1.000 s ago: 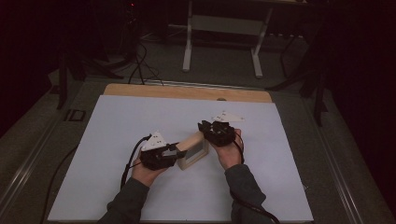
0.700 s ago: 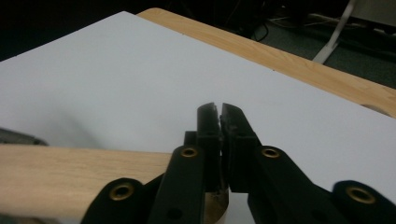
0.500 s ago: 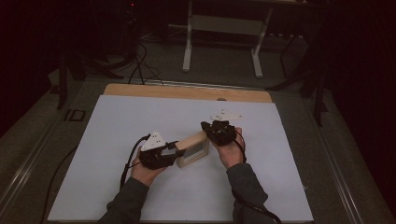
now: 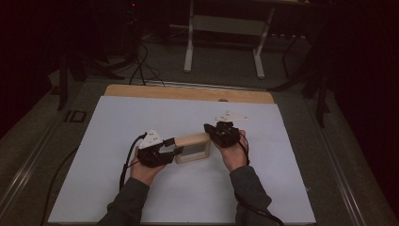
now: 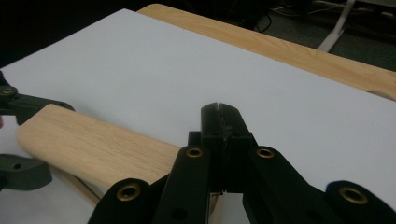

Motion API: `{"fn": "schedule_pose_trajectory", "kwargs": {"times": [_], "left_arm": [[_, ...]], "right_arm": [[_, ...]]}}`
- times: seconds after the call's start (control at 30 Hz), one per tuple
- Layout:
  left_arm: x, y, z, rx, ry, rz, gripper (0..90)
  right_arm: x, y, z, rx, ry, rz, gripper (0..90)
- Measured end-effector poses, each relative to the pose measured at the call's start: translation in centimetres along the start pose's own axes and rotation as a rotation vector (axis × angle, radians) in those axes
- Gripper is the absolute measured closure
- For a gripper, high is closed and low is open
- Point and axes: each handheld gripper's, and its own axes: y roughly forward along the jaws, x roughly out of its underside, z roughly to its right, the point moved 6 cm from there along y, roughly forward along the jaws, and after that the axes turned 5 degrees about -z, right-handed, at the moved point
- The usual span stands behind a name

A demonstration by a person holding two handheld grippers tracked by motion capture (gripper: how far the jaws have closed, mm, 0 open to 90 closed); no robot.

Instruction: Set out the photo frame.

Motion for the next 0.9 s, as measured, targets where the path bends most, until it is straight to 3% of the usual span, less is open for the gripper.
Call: {"fn": "schedule_pose_trajectory", "kwargs": {"times": [0.13, 0.33, 0.43, 0.57, 0.9], "left_arm": [[0.0, 0.0, -0.5, -0.019, -0.012, 0.009, 52.6], [0.0, 0.0, -0.8, -0.012, -0.023, 0.014, 52.5], [0.1, 0.1, -0.8, -0.004, -0.029, 0.009, 52.5], [0.7, 0.4, -0.9, -0.006, -0.025, -0.02, 58.0], [0.9, 0.9, -0.9, -0.021, -0.018, -0.028, 56.8]], "right_arm": [[0.1, -0.1, 0.0, -0.008, 0.007, 0.0, 89.6], [0.3, -0.3, 0.0, -0.019, 0.012, 0.001, 89.1], [0.3, -0.4, 0.3, -0.006, 0.012, 0.008, 77.7], [0.6, -0.8, 0.7, -0.037, 0.015, 0.032, 66.1], [1.0, -1.2, -0.2, -0.172, -0.035, 0.05, 48.5]]}}
